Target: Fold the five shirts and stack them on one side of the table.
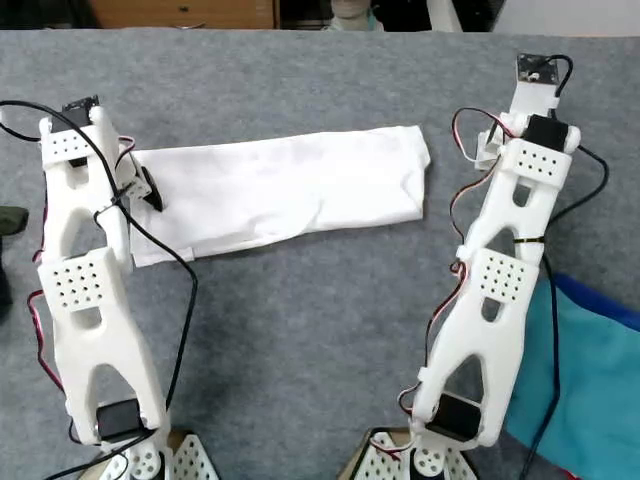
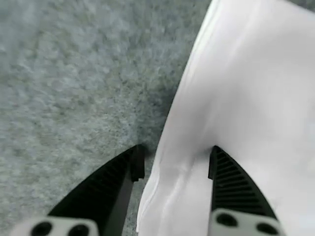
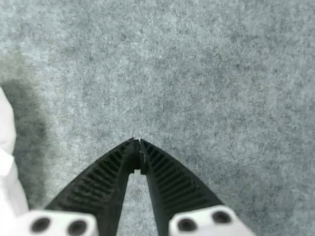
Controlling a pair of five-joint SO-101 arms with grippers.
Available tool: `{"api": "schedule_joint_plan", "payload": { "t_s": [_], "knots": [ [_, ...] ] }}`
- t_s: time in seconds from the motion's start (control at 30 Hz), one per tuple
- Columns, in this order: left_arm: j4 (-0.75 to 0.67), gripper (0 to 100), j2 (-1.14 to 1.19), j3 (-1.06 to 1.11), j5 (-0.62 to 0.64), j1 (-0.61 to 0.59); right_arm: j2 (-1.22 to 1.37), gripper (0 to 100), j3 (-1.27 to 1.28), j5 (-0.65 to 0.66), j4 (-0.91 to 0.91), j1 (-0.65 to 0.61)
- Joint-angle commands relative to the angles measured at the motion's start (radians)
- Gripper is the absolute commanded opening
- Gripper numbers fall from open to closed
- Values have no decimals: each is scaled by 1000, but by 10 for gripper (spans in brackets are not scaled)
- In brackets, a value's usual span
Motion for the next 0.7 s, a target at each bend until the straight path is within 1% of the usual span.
{"api": "schedule_joint_plan", "payload": {
  "t_s": [0.0, 0.23, 0.33, 0.47, 0.57, 0.67],
  "knots": [
    [-8, 189, 39, -52, 0, 8, -16, 5, -53, -3, -2, 8],
    [-8, 22, 65, -71, 0, 14, -16, 5, -54, -3, -2, 10],
    [-8, 19, 62, -71, -2, 2, -16, 5, -54, -5, -9, 19],
    [-5, 19, 44, -94, -5, -49, -16, 5, -54, -21, -28, 41],
    [37, 19, 27, -175, -6, -98, -15, 5, -54, -91, -38, 67],
    [101, 19, 22, -295, -8, -120, -15, 5, -53, -137, -49, 91]
  ]
}}
